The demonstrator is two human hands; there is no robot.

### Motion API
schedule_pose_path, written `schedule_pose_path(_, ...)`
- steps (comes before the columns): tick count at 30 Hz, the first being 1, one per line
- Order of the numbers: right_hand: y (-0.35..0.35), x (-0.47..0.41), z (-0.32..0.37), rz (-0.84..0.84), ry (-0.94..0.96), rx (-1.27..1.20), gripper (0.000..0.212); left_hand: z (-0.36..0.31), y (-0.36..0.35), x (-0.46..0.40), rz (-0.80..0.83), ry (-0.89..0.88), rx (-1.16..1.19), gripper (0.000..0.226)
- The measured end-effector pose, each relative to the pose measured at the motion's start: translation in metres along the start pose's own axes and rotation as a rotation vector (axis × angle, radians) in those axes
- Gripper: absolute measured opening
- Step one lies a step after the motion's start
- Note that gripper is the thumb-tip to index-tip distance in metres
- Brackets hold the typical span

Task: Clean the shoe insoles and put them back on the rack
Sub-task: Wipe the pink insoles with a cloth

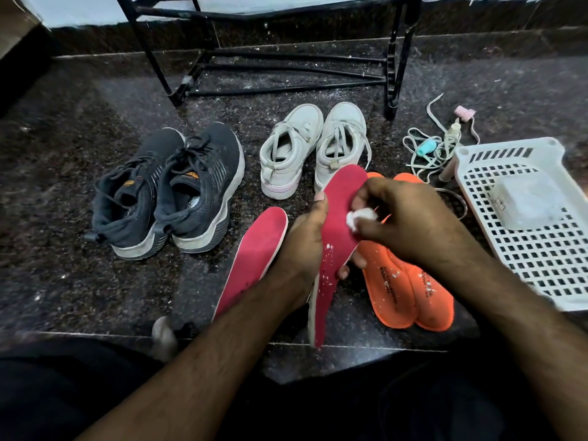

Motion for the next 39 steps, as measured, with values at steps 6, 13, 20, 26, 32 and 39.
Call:
schedule_pose_path(6, 0.007, -0.004, 0.002, -0.199, -0.031, -0.047, 0.015, 0.001, -0.004, 0.003, 0.074, 0.035, -0.065, 0.078)
schedule_pose_path(13, -0.004, 0.003, 0.005, 0.108, -0.031, 0.02, 0.01, -0.001, 0.004, -0.003, -0.029, 0.018, -0.013, 0.084)
schedule_pose_path(20, 0.002, -0.003, 0.01, -0.185, 0.048, 0.017, 0.011, -0.001, -0.001, 0.0, 0.059, 0.029, -0.054, 0.076)
schedule_pose_path(26, -0.009, 0.004, 0.016, 0.2, 0.032, -0.135, 0.012, -0.001, 0.005, -0.005, -0.026, 0.011, 0.031, 0.087)
schedule_pose_path(32, 0.01, -0.003, 0.0, -0.204, -0.039, -0.036, 0.012, -0.007, -0.001, 0.0, 0.046, 0.038, -0.035, 0.078)
schedule_pose_path(39, -0.012, 0.003, 0.017, 0.207, 0.0, -0.132, 0.02, 0.001, 0.012, -0.007, -0.069, 0.031, 0.026, 0.087)
Point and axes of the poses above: each hand's wrist, its own x-axis away from the middle knuckle, its own y-axis out of the back of the hand, z = x × y, the point moved 4 cm from there along -x, towards the middle knuckle, and after that the axes turned 1 degree about z, right-handed, at the moved point
